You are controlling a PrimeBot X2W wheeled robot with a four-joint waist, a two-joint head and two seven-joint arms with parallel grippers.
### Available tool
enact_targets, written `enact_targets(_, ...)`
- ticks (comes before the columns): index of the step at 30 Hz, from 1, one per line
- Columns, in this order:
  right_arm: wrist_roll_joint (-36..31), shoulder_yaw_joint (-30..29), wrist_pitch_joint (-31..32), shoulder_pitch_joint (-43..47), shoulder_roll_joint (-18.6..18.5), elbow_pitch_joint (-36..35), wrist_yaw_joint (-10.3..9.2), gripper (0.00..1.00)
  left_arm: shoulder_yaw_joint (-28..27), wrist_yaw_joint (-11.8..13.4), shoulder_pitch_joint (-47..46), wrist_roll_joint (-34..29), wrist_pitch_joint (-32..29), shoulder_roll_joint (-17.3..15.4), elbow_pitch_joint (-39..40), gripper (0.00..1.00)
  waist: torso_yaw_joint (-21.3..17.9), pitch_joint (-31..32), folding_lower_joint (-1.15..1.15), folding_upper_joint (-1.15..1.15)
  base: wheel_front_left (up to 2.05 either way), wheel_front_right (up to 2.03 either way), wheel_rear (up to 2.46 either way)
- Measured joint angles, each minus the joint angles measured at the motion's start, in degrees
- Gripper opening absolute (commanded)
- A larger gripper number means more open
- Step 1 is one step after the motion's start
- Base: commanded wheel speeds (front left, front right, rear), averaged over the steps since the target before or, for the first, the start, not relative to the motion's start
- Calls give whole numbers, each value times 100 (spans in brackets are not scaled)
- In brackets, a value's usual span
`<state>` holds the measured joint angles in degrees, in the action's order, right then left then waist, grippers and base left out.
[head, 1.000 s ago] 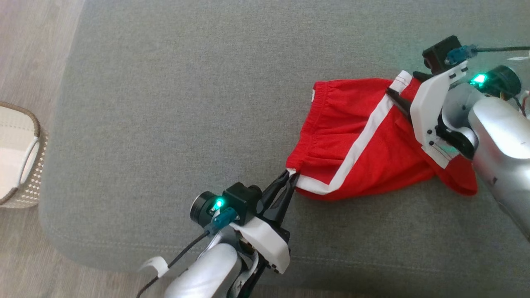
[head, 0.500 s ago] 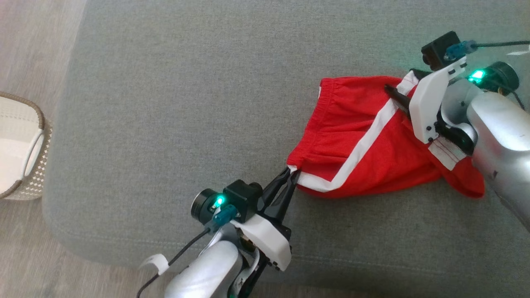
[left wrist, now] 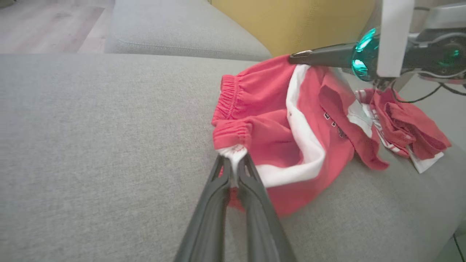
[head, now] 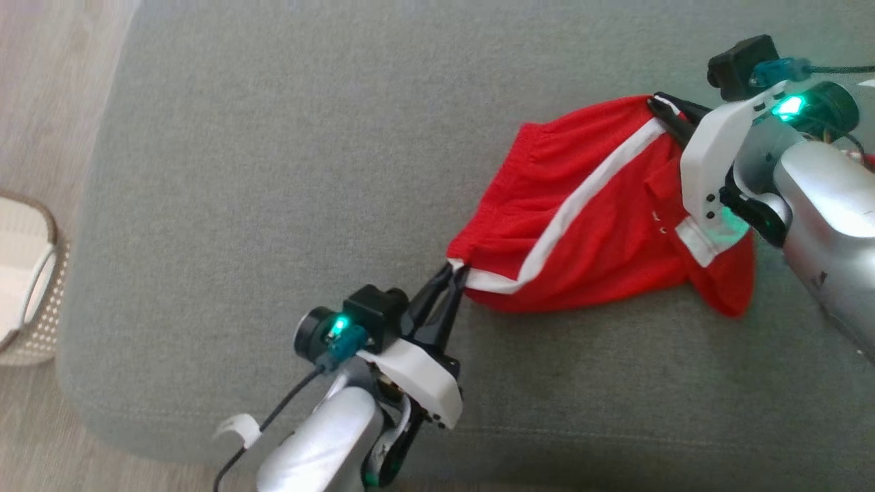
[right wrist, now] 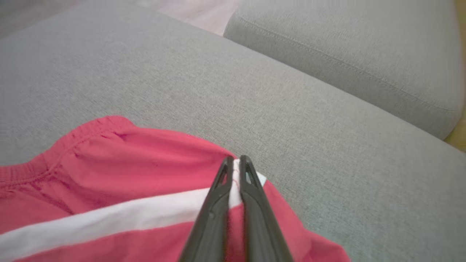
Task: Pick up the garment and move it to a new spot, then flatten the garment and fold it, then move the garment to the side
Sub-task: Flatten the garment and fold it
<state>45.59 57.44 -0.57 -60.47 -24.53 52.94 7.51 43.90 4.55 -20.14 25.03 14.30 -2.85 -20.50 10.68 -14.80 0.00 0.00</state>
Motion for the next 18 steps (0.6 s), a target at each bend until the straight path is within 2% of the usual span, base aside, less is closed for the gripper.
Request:
enact_targets(10,187,319,-105,185,-319,-613,0,0,-699,-3,258,-131,0,3,75,0,-417,415,0,0,0,0,0)
enact_targets(14,155,268,-377,183,-292,-628,0,0,-825,-2,264,-135,0,3,142,0,-438,471,0,0,0,0,0)
enact_targets(18,-49,201,-716,182,-81,-445,0,0,-869,-1,278,-181,0,5,153,0,-346,452,0,0,0,0,0)
